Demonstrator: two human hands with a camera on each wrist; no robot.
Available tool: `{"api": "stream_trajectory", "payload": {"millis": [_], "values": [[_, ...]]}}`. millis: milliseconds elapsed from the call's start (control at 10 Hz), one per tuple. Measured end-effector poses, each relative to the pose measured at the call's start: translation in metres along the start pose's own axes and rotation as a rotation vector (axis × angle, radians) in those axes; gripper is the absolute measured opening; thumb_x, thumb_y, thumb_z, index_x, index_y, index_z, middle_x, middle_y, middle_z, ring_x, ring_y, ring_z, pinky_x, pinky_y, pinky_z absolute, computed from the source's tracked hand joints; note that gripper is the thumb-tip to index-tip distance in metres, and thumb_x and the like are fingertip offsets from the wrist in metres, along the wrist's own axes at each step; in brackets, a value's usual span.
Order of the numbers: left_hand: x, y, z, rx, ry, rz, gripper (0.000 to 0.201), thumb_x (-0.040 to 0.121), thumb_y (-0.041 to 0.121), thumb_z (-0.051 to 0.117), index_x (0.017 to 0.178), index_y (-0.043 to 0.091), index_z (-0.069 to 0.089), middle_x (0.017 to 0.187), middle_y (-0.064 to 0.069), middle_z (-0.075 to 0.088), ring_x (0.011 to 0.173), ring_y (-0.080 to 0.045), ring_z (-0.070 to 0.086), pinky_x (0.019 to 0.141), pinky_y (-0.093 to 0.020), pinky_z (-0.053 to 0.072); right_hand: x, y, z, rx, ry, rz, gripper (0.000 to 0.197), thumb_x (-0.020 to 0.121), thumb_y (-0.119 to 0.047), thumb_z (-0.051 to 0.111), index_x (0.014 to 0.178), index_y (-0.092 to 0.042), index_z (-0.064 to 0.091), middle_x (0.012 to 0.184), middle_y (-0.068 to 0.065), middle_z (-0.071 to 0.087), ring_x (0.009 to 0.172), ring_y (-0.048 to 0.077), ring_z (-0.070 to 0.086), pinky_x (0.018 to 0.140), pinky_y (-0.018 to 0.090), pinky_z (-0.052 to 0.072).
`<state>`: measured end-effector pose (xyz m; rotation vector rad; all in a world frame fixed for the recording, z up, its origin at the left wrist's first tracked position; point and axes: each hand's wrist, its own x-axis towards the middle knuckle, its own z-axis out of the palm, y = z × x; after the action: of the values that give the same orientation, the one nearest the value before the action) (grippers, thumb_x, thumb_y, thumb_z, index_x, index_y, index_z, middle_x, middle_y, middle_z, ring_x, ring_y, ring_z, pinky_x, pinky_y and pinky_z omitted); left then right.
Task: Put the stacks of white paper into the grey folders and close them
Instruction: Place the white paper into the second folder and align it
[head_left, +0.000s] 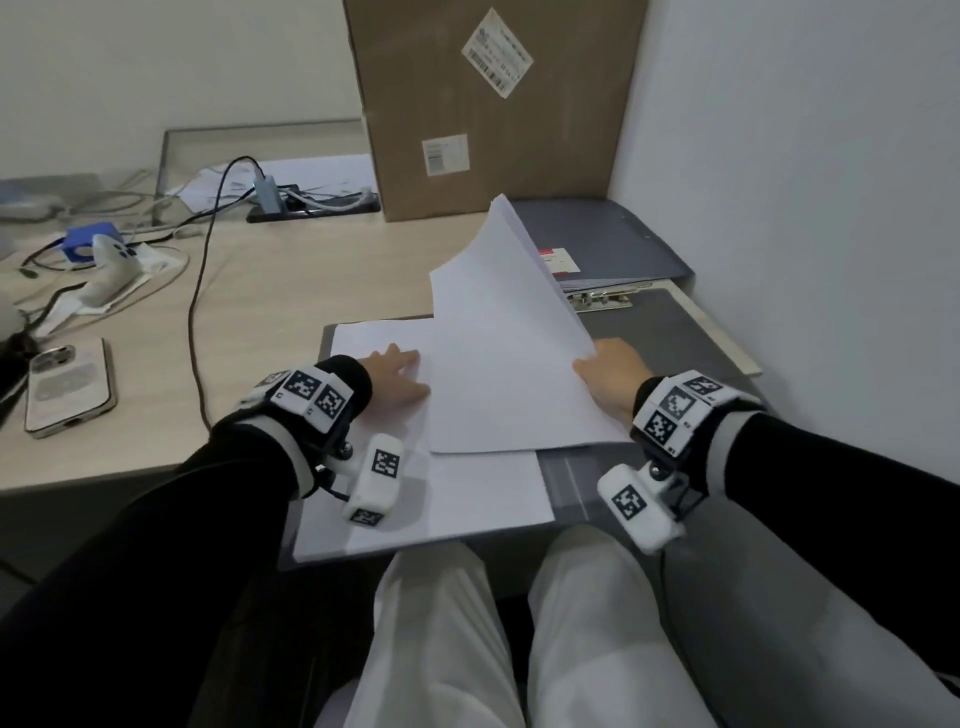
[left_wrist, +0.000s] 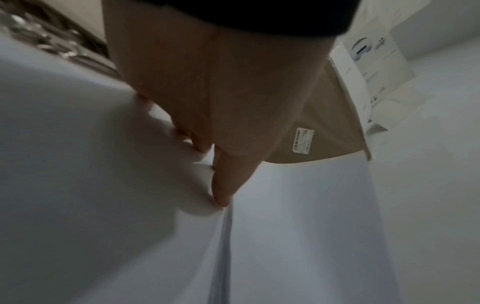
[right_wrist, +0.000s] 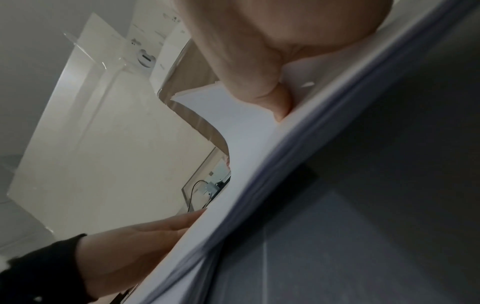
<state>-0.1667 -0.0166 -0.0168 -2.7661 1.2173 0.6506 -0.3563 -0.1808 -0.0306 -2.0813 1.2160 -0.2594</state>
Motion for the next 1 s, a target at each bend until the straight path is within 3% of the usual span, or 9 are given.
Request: {"api": "stream_trajectory", "payload": {"millis": [100, 300, 400, 500, 600, 700, 800, 900, 1000], "values": [[0.000, -0.023, -0.008, -0.019, -0.001, -0.017, 0.058, 0.095, 0.038, 0.034, 0.150, 0.026, 0.016, 0.161, 0.001, 0.008, 0.148, -0.022, 0.015, 0.118, -0.037, 0.011, -0.003, -0.016, 0.018, 0.021, -0.006, -0.019, 0.032, 0.092, -0.007, 0.045, 0.116, 0.006, 0.061, 0.120, 0.025, 0.063, 0.110, 0.038, 0.060, 0.081, 0.031, 0.043], [-0.004, -0.053, -0.025, -0.167, -0.020, -0.101, 0.039, 0.102, 0.022, 0.028, 0.141, 0.016, 0.033, 0.160, -0.004, 0.014, 0.142, -0.008, 0.020, 0.103, -0.001, 0.015, -0.007, -0.049, 0.049, 0.100, -0.075, 0.003, 0.032, 0.093, -0.006, 0.042, 0.118, 0.004, 0.059, 0.122, 0.022, 0.062, 0.112, 0.037, 0.059, 0.076, 0.028, 0.039], [-0.001, -0.059, -0.028, -0.177, 0.040, -0.162, 0.044, 0.101, 0.028, 0.031, 0.138, 0.004, 0.038, 0.154, -0.007, 0.032, 0.141, -0.017, 0.032, 0.114, -0.024, 0.016, -0.004, -0.050, 0.047, 0.187, -0.120, 0.034, 0.027, 0.092, -0.006, 0.044, 0.107, 0.006, 0.062, 0.110, 0.021, 0.064, 0.110, 0.037, 0.061, 0.076, 0.029, 0.040], [0.002, -0.051, -0.034, -0.223, 0.133, -0.142, 0.037, 0.099, 0.020, 0.034, 0.127, -0.002, 0.043, 0.134, -0.016, 0.052, 0.123, -0.027, 0.051, 0.108, -0.034, 0.032, -0.005, -0.039, 0.027, 0.181, -0.150, 0.070, 0.014, 0.092, -0.013, 0.049, 0.091, -0.007, 0.061, 0.102, 0.014, 0.055, 0.107, 0.032, 0.060, 0.077, 0.030, 0.042], [0.002, -0.022, -0.037, -0.789, 0.220, -0.209, 0.045, 0.099, 0.027, 0.032, 0.132, -0.001, 0.046, 0.123, -0.007, 0.057, 0.118, -0.026, 0.052, 0.099, -0.032, 0.037, -0.007, -0.021, 0.003, 0.208, -0.132, 0.088, 0.036, 0.092, -0.018, 0.053, 0.124, -0.001, 0.057, 0.123, 0.020, 0.060, 0.119, 0.036, 0.055, 0.096, 0.039, 0.047], [0.001, 0.005, -0.027, -1.019, 0.098, -0.131, 0.042, 0.095, 0.035, 0.038, 0.124, 0.009, 0.055, 0.101, -0.002, 0.063, 0.093, -0.020, 0.057, 0.081, -0.031, 0.044, -0.013, -0.007, -0.015, 0.332, -0.180, 0.110, 0.039, 0.092, -0.016, 0.055, 0.126, 0.002, 0.055, 0.122, 0.018, 0.064, 0.113, 0.037, 0.060, 0.101, 0.047, 0.047], [-0.006, 0.034, -0.025, -1.061, 0.060, -0.105, 0.025, 0.098, 0.026, 0.038, 0.100, 0.004, 0.050, 0.077, -0.006, 0.056, 0.068, -0.021, 0.056, 0.059, -0.028, 0.048, -0.026, 0.005, -0.023, 0.485, -0.230, 0.150, 0.034, 0.096, -0.010, 0.050, 0.128, 0.001, 0.053, 0.122, 0.016, 0.063, 0.107, 0.034, 0.062, 0.099, 0.045, 0.047], [-0.003, 0.048, -0.015, -0.983, 0.071, -0.096, 0.020, 0.097, 0.013, 0.042, 0.081, 0.003, 0.048, 0.084, -0.013, 0.054, 0.069, -0.026, 0.054, 0.057, -0.027, 0.048, -0.037, 0.021, -0.025, 0.514, -0.278, 0.162, 0.035, 0.097, -0.007, 0.048, 0.130, 0.004, 0.051, 0.127, 0.020, 0.060, 0.104, 0.031, 0.059, 0.095, 0.044, 0.048], [-0.006, 0.055, -0.007, -0.914, 0.043, -0.090, 0.016, 0.095, 0.004, 0.044, 0.104, -0.003, 0.055, 0.101, -0.024, 0.059, 0.099, -0.036, 0.059, 0.075, -0.035, 0.047, -0.048, 0.038, -0.030, 0.502, -0.302, 0.163, 0.035, 0.095, -0.009, 0.052, 0.127, 0.004, 0.054, 0.125, 0.019, 0.061, 0.102, 0.031, 0.060, 0.090, 0.039, 0.050]]}}
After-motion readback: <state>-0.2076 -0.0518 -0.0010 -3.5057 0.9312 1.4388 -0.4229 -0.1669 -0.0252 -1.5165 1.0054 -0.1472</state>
